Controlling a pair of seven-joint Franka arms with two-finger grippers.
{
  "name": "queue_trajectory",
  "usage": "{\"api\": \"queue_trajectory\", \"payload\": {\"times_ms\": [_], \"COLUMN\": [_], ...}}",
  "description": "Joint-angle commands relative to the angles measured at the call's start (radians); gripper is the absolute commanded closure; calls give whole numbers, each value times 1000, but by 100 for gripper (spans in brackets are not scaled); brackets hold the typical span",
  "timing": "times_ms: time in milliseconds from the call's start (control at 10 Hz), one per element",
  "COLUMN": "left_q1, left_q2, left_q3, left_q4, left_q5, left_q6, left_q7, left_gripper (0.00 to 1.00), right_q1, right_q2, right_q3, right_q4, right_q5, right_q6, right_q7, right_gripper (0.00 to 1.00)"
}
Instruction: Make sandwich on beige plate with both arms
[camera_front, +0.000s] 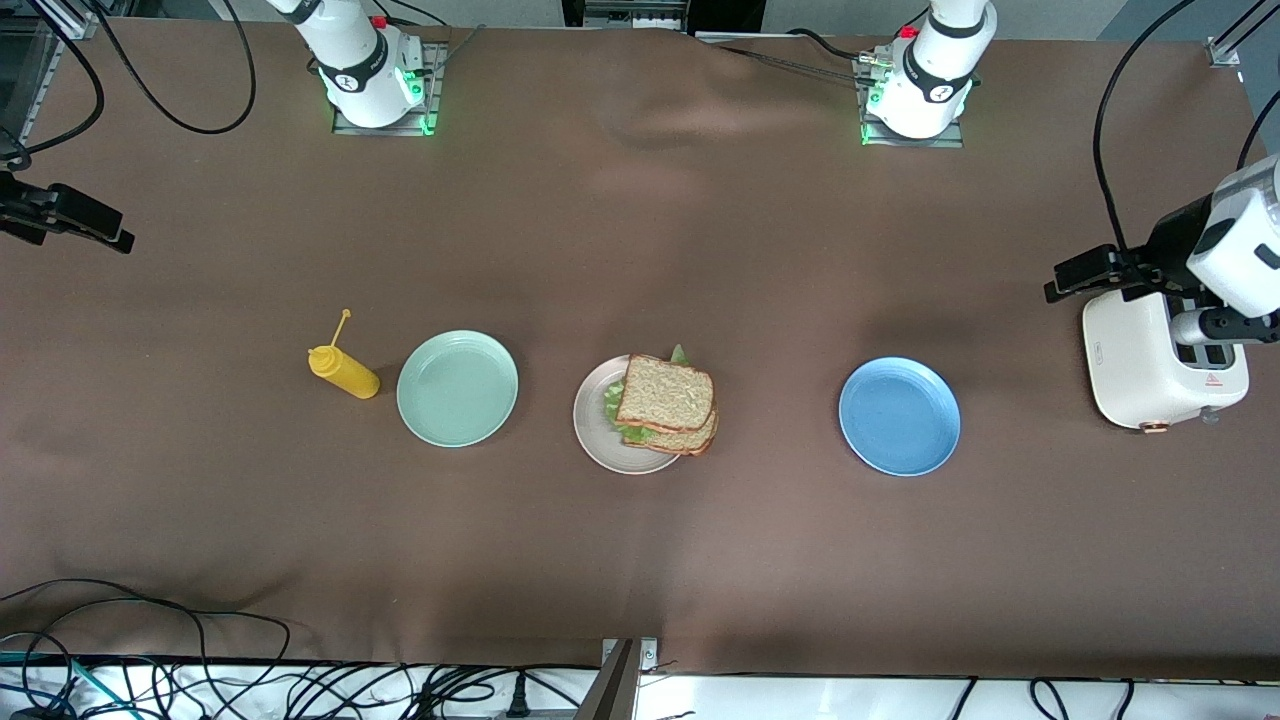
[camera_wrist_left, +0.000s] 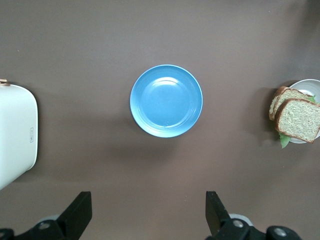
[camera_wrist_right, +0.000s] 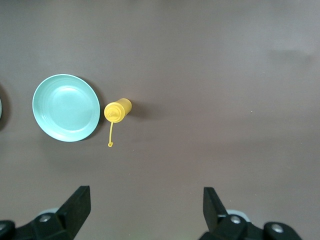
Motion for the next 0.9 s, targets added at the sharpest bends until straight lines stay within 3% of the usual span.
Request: {"api": "queue_trajectory", "payload": {"times_ms": [0, 200, 800], "left_q1": [-9, -197, -198], "left_q2": [-69, -101, -104], "left_q3": [24, 229, 237], "left_q4": [-55, -93, -112], "left_q5": [22, 22, 22], "left_q6": [4, 4, 3], "left_q7": [8, 8, 3], "left_gripper": [0, 0, 0], "right_q1": [1, 1, 1], "right_q2": [-7, -7, -7], "right_q3": [0, -1, -1], "right_q4": [2, -1, -1], "right_q5": [16, 16, 16], "right_q6": [-6, -6, -6], "right_q7": [7, 7, 7], "right_gripper": [0, 0, 0]}}
